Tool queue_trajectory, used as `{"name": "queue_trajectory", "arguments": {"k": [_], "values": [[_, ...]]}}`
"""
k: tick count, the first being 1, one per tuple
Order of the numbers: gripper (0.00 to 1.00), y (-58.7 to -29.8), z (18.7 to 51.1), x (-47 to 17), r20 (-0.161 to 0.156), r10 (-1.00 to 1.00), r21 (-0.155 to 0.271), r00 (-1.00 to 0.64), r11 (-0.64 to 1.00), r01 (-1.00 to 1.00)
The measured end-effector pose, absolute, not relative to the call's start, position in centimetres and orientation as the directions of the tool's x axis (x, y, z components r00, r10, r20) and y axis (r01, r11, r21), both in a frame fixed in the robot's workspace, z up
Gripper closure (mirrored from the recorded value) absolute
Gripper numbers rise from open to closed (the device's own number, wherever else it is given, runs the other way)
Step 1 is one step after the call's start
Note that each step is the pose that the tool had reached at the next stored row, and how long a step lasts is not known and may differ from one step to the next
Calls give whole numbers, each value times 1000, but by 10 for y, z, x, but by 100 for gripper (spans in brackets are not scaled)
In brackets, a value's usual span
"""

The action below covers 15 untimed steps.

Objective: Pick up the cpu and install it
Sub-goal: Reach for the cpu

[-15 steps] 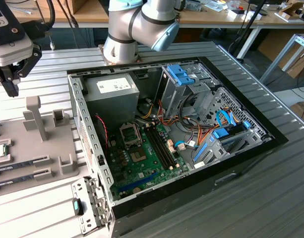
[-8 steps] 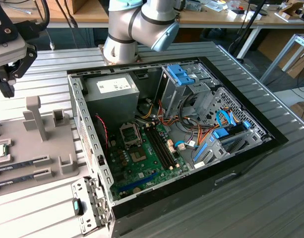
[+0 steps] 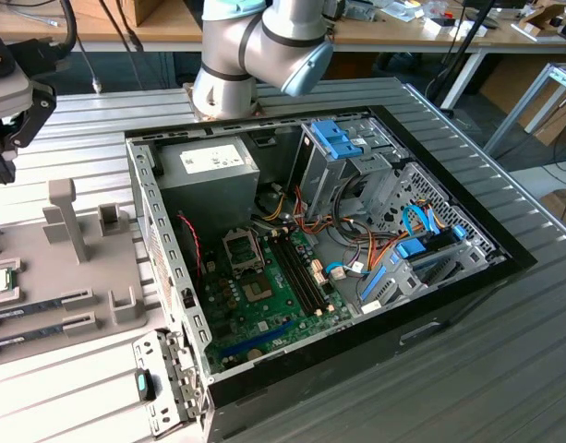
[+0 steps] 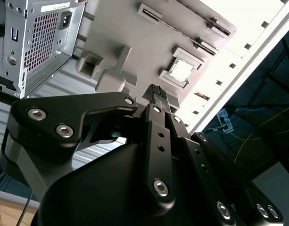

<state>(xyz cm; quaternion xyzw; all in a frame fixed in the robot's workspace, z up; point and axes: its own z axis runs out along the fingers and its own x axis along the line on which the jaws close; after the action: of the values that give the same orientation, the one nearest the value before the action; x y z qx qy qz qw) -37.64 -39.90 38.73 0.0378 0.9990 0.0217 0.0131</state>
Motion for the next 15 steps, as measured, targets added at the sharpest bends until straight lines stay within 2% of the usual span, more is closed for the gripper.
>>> {"name": "queue_trajectory", "arguments": {"k": [15], "values": [[89,-399,386,-395,-24,76,44,-997,996,75]]}}
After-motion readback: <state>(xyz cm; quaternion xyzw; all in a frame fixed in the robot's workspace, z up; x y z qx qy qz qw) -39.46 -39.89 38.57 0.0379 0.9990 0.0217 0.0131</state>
